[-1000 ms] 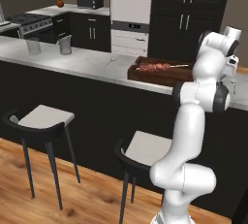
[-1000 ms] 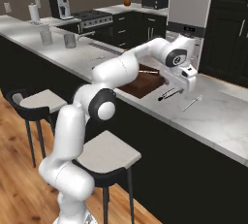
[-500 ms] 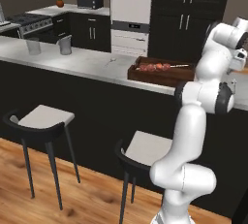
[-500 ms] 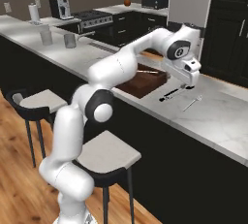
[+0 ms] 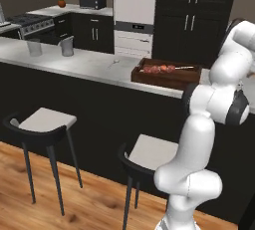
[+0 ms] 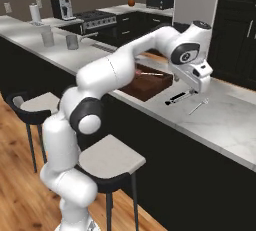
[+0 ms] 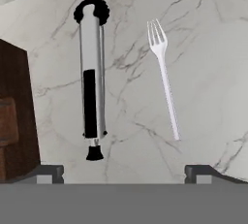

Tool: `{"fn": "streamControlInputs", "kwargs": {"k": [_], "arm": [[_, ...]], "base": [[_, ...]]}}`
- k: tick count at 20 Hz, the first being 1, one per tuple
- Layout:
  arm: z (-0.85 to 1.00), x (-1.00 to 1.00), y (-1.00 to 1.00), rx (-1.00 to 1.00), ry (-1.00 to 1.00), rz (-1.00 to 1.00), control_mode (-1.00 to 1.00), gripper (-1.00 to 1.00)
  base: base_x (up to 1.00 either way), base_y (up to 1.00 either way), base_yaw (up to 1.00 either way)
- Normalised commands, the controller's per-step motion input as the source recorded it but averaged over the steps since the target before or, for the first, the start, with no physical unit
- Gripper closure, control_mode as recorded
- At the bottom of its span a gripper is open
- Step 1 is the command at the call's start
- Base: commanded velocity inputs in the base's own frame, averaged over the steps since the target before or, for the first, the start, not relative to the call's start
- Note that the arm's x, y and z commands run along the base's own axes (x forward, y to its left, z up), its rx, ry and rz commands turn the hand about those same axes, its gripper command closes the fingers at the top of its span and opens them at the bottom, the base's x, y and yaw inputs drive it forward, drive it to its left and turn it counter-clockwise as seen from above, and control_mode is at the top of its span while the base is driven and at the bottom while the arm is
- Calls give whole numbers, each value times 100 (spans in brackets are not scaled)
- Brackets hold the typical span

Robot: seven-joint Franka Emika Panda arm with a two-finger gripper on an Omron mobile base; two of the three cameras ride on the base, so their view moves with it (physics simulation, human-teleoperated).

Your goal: Take the tongs from the drawer on the right and place them on the dining counter next to the tray containing the kebab skewer.

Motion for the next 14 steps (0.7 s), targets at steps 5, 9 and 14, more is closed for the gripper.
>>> {"fn": "streamControlInputs", "kwargs": {"k": [5,9,14], "arm": [[3,-66,29,-17,-6,-16,-100,-100],[0,-56,48,-26,0,-14,-100,-100],[-1,-51,53,-22,0,-11,-100,-100]], "base": [[0,0,0],[0,0,0],[0,0,0]]}}
